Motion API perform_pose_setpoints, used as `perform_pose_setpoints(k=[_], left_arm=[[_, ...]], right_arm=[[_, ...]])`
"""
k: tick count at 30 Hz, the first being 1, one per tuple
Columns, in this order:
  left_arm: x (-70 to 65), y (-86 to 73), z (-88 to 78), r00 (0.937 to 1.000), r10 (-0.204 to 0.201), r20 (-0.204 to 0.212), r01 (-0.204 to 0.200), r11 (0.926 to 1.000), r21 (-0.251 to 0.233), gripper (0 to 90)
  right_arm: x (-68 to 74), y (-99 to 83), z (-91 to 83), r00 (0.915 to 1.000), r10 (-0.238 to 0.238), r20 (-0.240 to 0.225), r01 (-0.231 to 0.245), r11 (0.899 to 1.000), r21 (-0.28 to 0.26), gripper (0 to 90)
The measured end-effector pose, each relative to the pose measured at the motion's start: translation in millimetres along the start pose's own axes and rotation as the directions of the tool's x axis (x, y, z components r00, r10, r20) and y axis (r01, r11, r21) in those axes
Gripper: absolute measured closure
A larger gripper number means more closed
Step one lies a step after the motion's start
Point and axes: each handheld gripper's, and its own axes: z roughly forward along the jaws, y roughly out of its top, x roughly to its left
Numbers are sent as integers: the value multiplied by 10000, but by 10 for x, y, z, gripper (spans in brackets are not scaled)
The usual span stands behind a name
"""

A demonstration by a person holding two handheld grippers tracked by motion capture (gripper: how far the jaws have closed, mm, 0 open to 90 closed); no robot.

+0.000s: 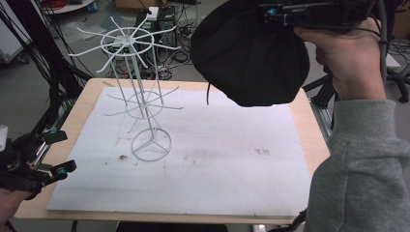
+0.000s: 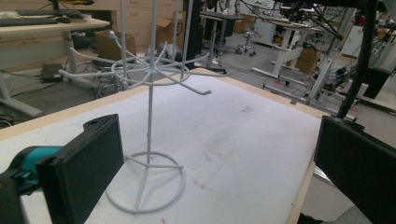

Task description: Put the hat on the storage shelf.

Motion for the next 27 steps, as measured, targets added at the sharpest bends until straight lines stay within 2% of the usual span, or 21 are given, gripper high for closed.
perform_pose_setpoints(k=[5, 11, 19, 27], left_arm=[[-2, -8, -45, 9999, -28, -156, 28, 10000, 32, 17], [-19, -19, -119, 9995, -54, -325, 53, 10000, -17, 17], [-37, -34, -197, 9986, -89, -526, 88, 10000, -28, 17], [-57, -43, -270, 9977, -141, -669, 134, 9999, -107, 17]], right_arm=[[2, 97, 45, 9998, -88, -185, 86, 9999, -119, 724], [-7, 177, 100, 9996, -221, -192, 218, 9997, -146, 724], [-5, 244, 254, 9994, -238, -269, 231, 9994, -246, 723], [2, 280, 499, 9985, -276, -471, 257, 9988, -413, 723]])
